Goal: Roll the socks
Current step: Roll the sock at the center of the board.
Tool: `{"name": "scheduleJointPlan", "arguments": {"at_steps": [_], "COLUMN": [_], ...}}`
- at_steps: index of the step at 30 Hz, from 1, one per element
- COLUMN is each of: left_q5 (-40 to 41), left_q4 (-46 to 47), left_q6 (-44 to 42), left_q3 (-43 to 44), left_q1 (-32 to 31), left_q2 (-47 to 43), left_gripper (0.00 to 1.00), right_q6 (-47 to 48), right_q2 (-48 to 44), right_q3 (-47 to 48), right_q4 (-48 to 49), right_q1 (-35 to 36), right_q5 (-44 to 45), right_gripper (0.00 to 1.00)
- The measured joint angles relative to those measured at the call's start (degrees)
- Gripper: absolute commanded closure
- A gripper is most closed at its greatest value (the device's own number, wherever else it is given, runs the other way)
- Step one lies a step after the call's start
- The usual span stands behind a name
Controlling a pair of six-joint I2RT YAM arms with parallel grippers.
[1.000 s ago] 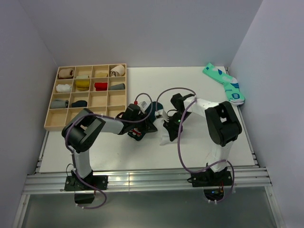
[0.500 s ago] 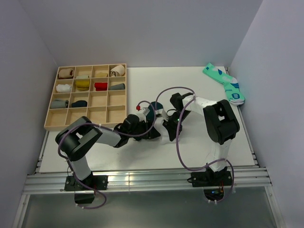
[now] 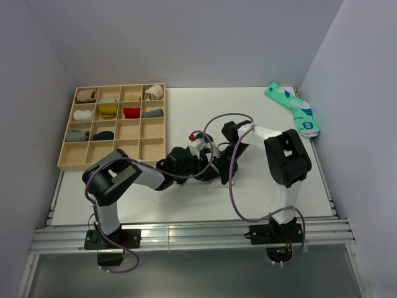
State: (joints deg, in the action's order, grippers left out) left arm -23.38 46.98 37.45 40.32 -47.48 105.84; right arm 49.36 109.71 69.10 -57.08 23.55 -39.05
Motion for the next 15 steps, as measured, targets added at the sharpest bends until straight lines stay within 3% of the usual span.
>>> {"name": "scheduleJointPlan", "arguments": {"at_steps": [15], "left_q5": [-0.11], "left_q4": [-2.60], "left_q6": [-3.69], "left_q3": [2.23], "left_q1": [0.09], "left_q2": [1.62], "left_gripper": [0.51], "right_q6": [-0.50], "right_q2": [0.87], "right_q3": [0.26], "right_q4": [-1.11], "right_q1": [-0.85], "right_q5": [-1.11], "right_gripper": [0.87]}}
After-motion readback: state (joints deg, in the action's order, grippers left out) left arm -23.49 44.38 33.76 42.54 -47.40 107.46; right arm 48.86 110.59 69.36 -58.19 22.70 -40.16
